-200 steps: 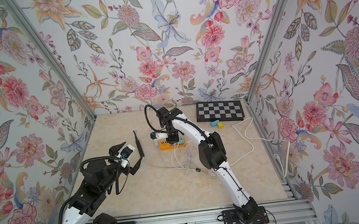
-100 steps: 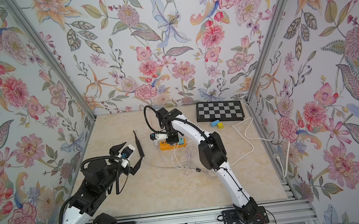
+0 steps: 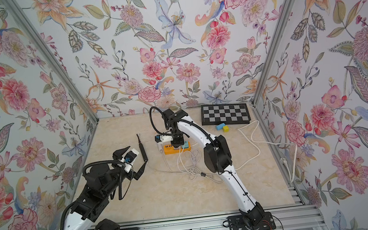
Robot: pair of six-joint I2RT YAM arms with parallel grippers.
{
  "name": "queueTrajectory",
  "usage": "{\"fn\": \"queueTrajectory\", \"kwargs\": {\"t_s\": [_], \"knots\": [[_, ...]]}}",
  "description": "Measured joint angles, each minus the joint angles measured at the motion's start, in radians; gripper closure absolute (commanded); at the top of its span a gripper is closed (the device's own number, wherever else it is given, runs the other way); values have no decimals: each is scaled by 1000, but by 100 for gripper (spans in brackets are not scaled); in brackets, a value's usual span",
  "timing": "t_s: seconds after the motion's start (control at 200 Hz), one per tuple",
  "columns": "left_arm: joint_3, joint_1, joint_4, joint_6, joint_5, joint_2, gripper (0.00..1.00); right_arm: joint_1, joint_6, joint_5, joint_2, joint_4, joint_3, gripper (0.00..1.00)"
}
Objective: Charge the electric toothbrush
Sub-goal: Insert the plug into the socket.
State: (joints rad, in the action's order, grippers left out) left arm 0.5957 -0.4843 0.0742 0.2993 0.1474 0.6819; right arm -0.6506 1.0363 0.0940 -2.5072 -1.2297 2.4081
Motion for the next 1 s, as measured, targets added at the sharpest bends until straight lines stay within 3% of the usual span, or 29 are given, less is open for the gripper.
{"fn": "queueTrajectory", "kwargs": {"t_s": [0.26,0.5,0.726,0.856,0.996], "knots": [[0,4,0,0,7,5,1,-6,-3,6,-4,4,8,80],[-9,14,-1,0,9,5,1,-30,-55,-40,-13,113,-43,44],[-9,30,-4,-32,29,3,1,-84,-102,-51,23,187,-59,19],[-9,30,-42,-113,28,-7,1,-101,-136,-40,80,208,-87,15],[-22,30,-148,-308,-41,-5,1,-93,-244,15,200,263,-88,15]]}}
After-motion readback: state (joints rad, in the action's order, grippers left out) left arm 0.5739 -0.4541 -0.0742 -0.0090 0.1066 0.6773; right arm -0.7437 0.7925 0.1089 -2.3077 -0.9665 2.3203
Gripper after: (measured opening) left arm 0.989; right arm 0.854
